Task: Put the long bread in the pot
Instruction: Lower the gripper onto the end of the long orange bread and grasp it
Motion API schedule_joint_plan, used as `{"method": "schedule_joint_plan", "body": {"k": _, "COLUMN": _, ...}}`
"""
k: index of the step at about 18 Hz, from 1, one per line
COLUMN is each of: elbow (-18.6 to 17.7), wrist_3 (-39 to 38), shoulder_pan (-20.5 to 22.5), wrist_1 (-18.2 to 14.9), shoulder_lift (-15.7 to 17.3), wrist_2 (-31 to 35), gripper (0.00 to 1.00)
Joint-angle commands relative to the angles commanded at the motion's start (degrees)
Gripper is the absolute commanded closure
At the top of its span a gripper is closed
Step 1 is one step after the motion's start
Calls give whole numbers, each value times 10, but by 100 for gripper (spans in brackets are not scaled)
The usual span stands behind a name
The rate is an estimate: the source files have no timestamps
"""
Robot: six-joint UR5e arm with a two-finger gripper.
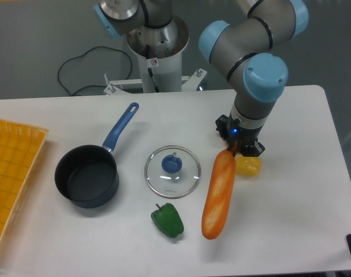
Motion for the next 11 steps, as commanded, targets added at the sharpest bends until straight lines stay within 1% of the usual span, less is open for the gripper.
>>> {"method": "schedule_joint_plan", "body": {"k": 4, "elbow": -6, "wrist_3": -2, "shoulder_pan": 0, "wrist_1": 11, "shoulder_lift": 2, "wrist_2": 1, "gripper": 100}}
{"method": "schedule_joint_plan", "body": {"k": 11, "elbow": -8, "wrist_3": 0, "shoulder_pan": -1, "wrist_1": 15, "shoulder_lift": -1, "wrist_2": 2, "gripper": 100}}
